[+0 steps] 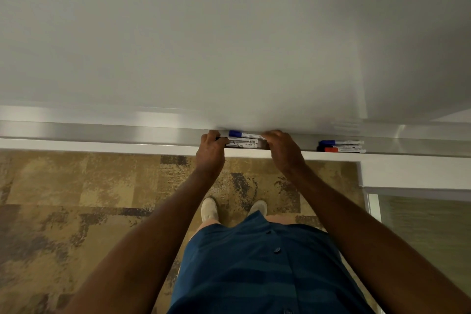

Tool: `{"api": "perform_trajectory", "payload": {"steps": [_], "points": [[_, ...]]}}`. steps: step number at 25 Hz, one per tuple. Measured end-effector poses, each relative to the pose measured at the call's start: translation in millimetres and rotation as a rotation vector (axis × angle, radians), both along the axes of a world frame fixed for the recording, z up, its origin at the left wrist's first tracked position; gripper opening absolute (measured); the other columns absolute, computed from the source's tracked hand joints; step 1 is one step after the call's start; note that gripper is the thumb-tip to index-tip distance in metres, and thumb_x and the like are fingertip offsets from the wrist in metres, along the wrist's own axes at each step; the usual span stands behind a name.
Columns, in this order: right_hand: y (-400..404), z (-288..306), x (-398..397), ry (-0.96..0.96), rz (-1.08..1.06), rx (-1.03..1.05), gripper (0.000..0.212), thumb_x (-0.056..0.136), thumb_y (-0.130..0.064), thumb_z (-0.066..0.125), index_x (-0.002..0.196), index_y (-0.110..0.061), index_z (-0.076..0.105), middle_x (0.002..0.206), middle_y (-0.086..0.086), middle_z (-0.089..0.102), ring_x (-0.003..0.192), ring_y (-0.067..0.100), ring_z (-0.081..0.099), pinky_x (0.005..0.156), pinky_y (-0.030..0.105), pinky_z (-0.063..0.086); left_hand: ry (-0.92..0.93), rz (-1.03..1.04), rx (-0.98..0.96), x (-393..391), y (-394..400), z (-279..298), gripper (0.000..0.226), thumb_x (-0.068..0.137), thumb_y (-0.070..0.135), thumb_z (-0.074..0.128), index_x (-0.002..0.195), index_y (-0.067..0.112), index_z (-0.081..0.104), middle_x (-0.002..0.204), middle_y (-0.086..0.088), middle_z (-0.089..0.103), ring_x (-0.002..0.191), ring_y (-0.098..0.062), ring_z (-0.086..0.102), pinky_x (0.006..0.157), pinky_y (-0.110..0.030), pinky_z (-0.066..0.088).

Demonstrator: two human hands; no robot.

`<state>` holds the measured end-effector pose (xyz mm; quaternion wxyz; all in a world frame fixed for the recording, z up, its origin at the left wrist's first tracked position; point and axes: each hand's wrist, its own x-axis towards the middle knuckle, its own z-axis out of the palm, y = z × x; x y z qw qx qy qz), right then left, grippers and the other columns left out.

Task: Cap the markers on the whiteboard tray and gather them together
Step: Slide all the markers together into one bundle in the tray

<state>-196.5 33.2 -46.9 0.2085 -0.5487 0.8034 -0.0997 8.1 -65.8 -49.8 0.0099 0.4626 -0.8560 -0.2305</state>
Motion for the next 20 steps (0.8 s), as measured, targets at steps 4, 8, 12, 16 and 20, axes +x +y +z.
{"api": "perform_trajectory", "payload": {"steps": [4,8,12,16,20], "points": [[26,-2,-31,0.113,-0.049,0.035,0.025,0.101,-0.018,0.055,0.121,-0.012,0.068,0.120,0.010,0.067,0.111,0.023,0.059,0.094,0.035,0.054,0.008,0.027,0.018,1,-5,0,0.028,0.095,0.003,0.061,0.121,0.012,0.068,0.125,-0.010,0.056,0.115,-0.026,0.051,0.083,-0.036,0.058],[32,2,-43,0.208,-0.119,0.084,0.023,0.098,-0.016,0.060,0.118,-0.013,0.069,0.118,0.009,0.068,0.109,0.024,0.060,0.090,0.037,0.056,0.015,0.064,0.040,-1,-5,-1,0.024,0.095,0.000,0.057,0.116,0.008,0.065,0.124,-0.013,0.056,0.113,-0.027,0.050,0.080,-0.038,0.058],[28,2,-30,0.214,-0.067,0.096,0.039,0.098,-0.012,0.057,0.137,-0.018,0.058,0.138,0.007,0.061,0.128,0.030,0.054,0.104,0.045,0.047,0.005,0.055,0.016,-4,-4,3,0.034,0.093,0.000,0.058,0.125,0.011,0.059,0.130,-0.013,0.053,0.119,-0.030,0.048,0.075,-0.039,0.059],[29,-4,-16,0.141,-0.029,0.077,0.040,0.098,-0.003,0.054,0.134,-0.016,0.062,0.138,0.007,0.062,0.130,0.028,0.052,0.107,0.042,0.044,-0.057,-0.006,0.004,-10,-4,4,0.043,0.093,0.003,0.058,0.133,0.018,0.060,0.134,-0.011,0.053,0.123,-0.031,0.046,0.078,-0.045,0.059],[32,-4,-14,0.150,-0.032,0.076,0.039,0.097,-0.002,0.054,0.133,-0.014,0.064,0.133,0.010,0.065,0.121,0.029,0.057,0.101,0.042,0.047,-0.080,0.025,0.019,-12,-6,2,0.042,0.092,0.000,0.057,0.129,0.018,0.065,0.130,-0.011,0.056,0.122,-0.030,0.048,0.082,-0.045,0.058]]}}
